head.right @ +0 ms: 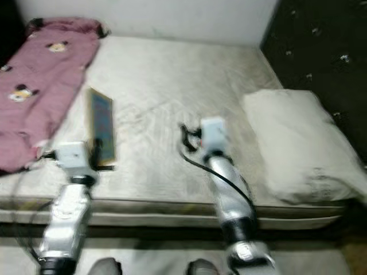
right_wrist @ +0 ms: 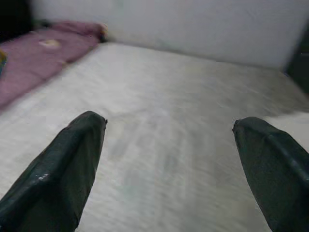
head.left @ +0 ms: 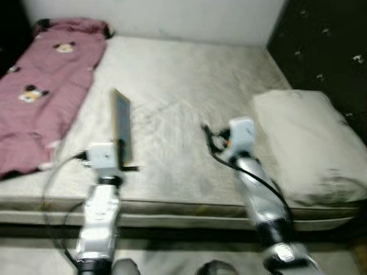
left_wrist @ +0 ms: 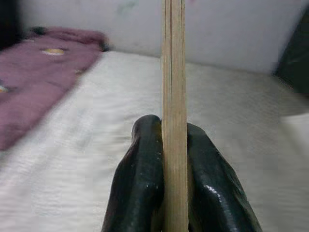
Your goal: Clean up the room
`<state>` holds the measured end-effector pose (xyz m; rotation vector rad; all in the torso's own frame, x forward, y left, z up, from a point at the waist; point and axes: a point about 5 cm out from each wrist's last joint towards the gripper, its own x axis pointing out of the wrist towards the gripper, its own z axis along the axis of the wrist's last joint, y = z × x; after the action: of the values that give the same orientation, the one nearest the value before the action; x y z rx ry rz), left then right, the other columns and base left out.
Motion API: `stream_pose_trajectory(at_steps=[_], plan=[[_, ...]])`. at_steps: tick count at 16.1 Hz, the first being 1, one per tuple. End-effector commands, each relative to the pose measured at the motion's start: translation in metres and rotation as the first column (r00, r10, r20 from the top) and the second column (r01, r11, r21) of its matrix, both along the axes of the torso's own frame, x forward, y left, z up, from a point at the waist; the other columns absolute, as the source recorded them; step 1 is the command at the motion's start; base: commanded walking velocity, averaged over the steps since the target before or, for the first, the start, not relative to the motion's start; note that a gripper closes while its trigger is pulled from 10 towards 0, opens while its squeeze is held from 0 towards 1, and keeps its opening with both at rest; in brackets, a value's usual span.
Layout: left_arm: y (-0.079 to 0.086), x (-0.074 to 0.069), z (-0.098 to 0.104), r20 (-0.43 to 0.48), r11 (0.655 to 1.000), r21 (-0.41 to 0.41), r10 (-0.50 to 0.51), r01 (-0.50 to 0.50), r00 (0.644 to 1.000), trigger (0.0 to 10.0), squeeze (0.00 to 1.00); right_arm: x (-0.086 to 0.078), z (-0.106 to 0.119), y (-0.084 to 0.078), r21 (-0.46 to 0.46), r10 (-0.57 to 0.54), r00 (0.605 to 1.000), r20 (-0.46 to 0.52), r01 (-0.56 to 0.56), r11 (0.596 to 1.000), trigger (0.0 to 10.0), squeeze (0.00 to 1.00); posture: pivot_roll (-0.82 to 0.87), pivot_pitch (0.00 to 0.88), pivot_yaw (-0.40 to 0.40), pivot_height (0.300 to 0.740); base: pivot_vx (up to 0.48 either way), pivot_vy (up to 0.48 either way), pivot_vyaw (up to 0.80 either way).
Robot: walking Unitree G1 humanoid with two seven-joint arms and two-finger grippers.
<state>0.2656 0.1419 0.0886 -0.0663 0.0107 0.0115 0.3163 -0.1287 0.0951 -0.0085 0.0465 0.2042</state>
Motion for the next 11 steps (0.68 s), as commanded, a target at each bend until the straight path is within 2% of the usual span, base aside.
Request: stream_pose_trajectory(at_steps=[1,2,7,8,9,11], plan=[[0.005,0.003,0.015,0.085,0.999,0.034,0.020,-0.023,0.996,10.0,0.00,0.002,0.006,0.004,0.020,0.008,1.000,0.020,-0.008,1.000,10.0,0.00,0.02,0.000,-0.064,0.740,0.000,0.000,0.00],[0.007,0.002,0.016,0.091,0.997,0.070,0.035,-0.041,0.995,10.0,0.00,0.003,0.006,0.003,0.013,0.004,1.000,0.018,-0.004,1.000,10.0,0.00,0.02,0.000,-0.064,0.740,0.000,0.000,0.00],[0.025,-0.008,0.017,0.181,0.986,0.103,0.114,-0.134,0.977,10.0,0.00,-0.001,0.009,0.000,-0.022,-0.022,0.999,0.034,0.022,1.000,10.0,0.00,0.01,0.000,-0.070,0.740,0.000,0.000,0.00],[0.030,-0.010,0.021,0.222,0.977,0.105,0.158,-0.185,0.962,10.0,0.00,-0.005,0.009,-0.003,-0.021,-0.028,0.999,0.040,0.029,0.999,10.0,0.00,0.01,0.000,-0.069,0.740,0.000,0.000,0.00],[0.033,-0.013,0.025,0.244,0.980,0.069,0.166,-0.187,0.956,10.0,0.00,-0.007,0.009,-0.005,0.001,-0.028,0.999,0.046,0.028,1.000,10.0,0.00,0.00,0.000,-0.070,0.740,0.000,0.000,0.00],[0.043,-0.027,0.023,0.213,0.985,0.061,0.146,-0.163,0.966,10.0,0.00,-0.013,0.009,-0.012,-0.002,-0.031,0.998,0.059,0.031,1.000,10.0,0.00,0.01,0.000,-0.077,0.740,0.000,0.000,0.00]])
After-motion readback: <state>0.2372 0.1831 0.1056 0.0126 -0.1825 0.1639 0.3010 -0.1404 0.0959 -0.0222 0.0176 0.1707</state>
